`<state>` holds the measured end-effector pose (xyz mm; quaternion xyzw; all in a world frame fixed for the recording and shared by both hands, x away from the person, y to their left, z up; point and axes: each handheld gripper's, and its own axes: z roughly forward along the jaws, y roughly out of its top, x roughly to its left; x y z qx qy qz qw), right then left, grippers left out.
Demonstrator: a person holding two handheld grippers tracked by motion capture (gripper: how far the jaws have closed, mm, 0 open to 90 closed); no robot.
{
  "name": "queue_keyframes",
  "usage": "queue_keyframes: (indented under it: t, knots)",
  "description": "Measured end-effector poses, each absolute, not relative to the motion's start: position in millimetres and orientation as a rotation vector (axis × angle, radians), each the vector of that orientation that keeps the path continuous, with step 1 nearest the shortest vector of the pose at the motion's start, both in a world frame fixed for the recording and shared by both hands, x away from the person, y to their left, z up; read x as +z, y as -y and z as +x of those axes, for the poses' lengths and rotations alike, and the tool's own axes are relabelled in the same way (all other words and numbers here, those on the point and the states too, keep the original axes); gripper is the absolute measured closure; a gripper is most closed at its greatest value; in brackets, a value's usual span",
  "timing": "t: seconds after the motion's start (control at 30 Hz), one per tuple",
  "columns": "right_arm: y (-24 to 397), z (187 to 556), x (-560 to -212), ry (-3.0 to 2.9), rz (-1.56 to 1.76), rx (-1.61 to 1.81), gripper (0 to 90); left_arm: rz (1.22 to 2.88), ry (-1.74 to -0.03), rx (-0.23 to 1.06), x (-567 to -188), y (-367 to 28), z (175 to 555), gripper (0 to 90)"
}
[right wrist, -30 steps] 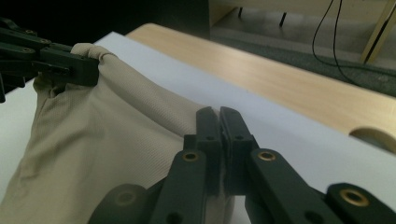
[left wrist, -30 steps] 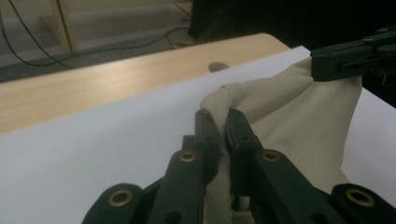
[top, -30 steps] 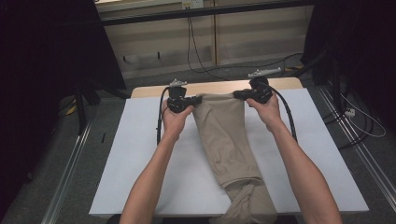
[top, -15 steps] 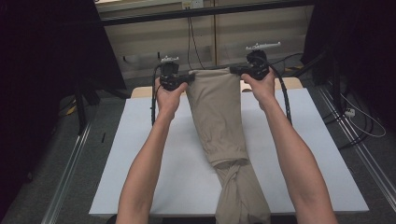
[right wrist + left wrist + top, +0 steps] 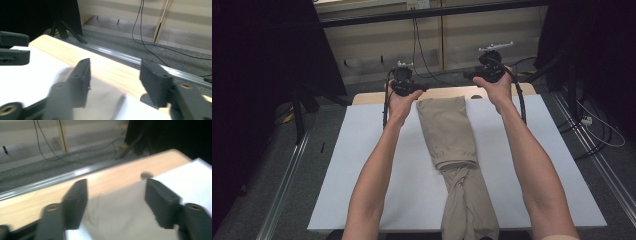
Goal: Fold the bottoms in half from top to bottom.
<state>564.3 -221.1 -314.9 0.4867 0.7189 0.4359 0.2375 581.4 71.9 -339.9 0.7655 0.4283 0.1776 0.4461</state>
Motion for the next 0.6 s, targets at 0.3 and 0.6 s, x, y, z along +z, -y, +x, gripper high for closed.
queue_keyframes:
  t: [0.3, 0.6]
  knots:
    - [217, 511, -340, -2.075, 1.238, 1.269, 44.2, 1.912, -0.974, 0.495, -356, -87, 528, 14.2]
    - [206, 416, -368, -2.231, 1.085, 1.360, 53.3, 1.962, -0.919, 0.395, -394, -110, 447, 8.5]
